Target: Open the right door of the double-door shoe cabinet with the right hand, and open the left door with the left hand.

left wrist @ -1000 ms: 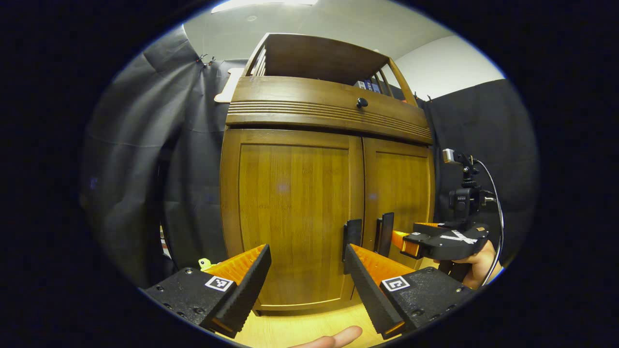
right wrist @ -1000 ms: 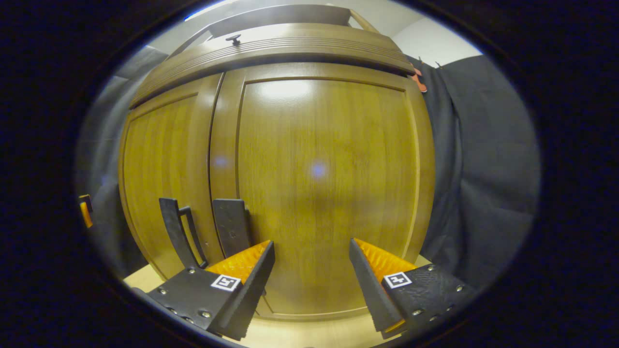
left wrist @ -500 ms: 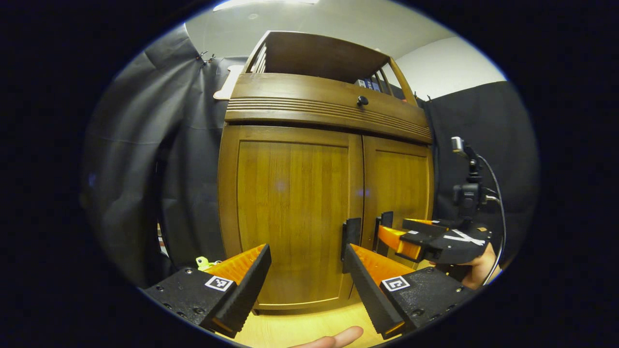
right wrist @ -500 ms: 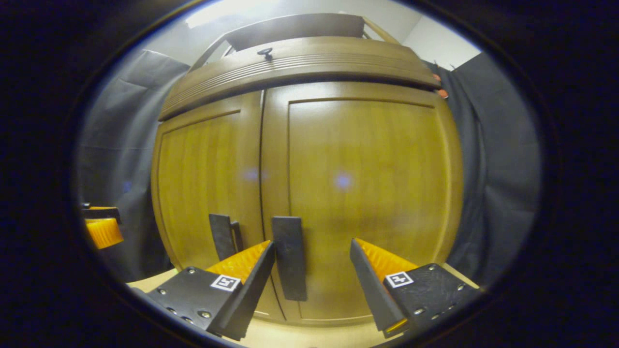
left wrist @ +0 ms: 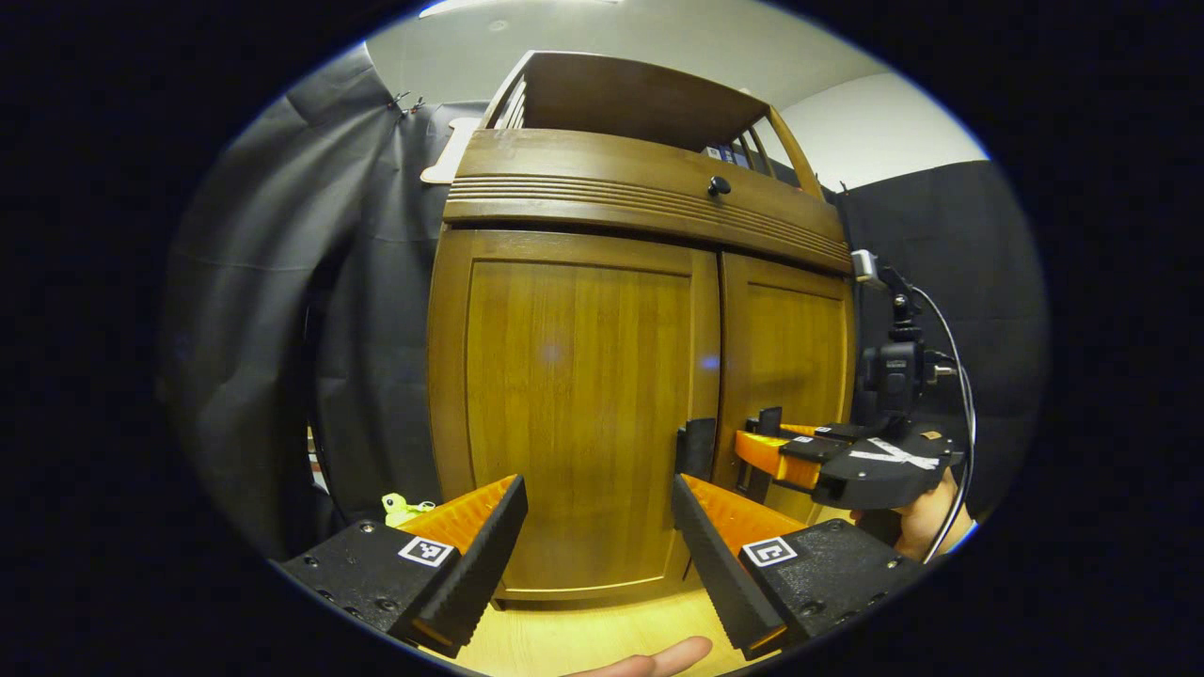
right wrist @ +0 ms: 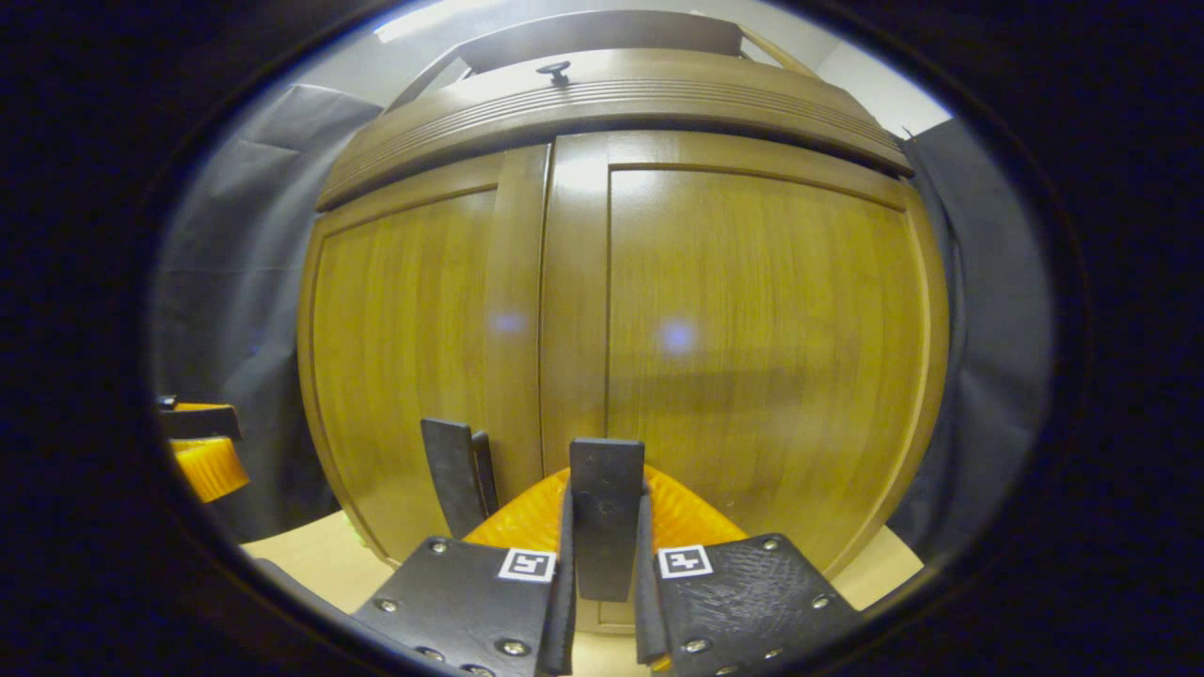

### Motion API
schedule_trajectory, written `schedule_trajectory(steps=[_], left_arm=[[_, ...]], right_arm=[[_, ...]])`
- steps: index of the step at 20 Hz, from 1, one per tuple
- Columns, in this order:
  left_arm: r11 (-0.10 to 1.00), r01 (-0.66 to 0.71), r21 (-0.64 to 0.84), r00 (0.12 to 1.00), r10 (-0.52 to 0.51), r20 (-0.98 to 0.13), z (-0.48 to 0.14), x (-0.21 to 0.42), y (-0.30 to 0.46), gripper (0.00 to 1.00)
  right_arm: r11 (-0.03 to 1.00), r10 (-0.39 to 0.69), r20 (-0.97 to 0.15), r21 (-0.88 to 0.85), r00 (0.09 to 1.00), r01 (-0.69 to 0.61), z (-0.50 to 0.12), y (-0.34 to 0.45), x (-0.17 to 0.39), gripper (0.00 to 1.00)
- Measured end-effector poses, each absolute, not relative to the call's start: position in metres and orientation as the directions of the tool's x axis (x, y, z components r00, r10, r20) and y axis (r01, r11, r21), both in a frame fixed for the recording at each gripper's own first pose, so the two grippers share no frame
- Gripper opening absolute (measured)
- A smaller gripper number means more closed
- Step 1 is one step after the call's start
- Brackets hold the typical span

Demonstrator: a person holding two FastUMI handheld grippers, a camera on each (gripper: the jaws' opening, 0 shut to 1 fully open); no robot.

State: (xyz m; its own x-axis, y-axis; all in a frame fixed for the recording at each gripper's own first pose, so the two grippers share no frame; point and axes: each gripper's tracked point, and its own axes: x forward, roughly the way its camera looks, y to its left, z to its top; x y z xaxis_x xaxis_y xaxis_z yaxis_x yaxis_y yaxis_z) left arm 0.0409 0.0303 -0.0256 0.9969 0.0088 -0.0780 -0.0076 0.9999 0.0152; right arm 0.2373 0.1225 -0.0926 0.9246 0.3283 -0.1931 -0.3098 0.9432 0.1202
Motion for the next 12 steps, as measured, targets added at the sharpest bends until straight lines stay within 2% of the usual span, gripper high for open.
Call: schedule_trajectory(steps=[1,2,3,10,11,12], left_arm=[[1.000,-0.009,0.015,0.997,0.010,-0.076,-0.025,0.041,0.030,0.92],[1.000,-0.008,0.015,0.997,0.009,-0.076,-0.025,0.041,0.031,0.96],[1.000,-0.004,0.014,0.997,0.005,-0.077,-0.026,0.040,0.029,0.92],[1.000,0.018,0.023,0.996,-0.016,-0.088,-0.030,0.038,0.018,0.92],[1.000,0.014,0.023,0.996,-0.012,-0.091,-0.030,0.038,0.018,0.96],[1.000,0.015,0.024,0.996,-0.013,-0.092,-0.030,0.039,0.018,0.92]], right_arm=[[0.940,0.334,-0.187,0.133,0.924,-0.313,-0.091,0.121,0.237,0.25],[0.939,0.334,-0.189,0.147,0.923,-0.310,-0.092,0.122,0.238,0.25],[0.938,0.338,-0.187,0.152,0.922,-0.313,-0.090,0.124,0.238,0.25],[0.923,0.373,-0.188,0.175,0.908,-0.343,-0.077,0.118,0.232,0.25],[0.922,0.374,-0.191,0.183,0.908,-0.341,-0.074,0.118,0.231,0.25],[0.923,0.372,-0.192,0.182,0.908,-0.339,-0.072,0.118,0.233,0.25]])
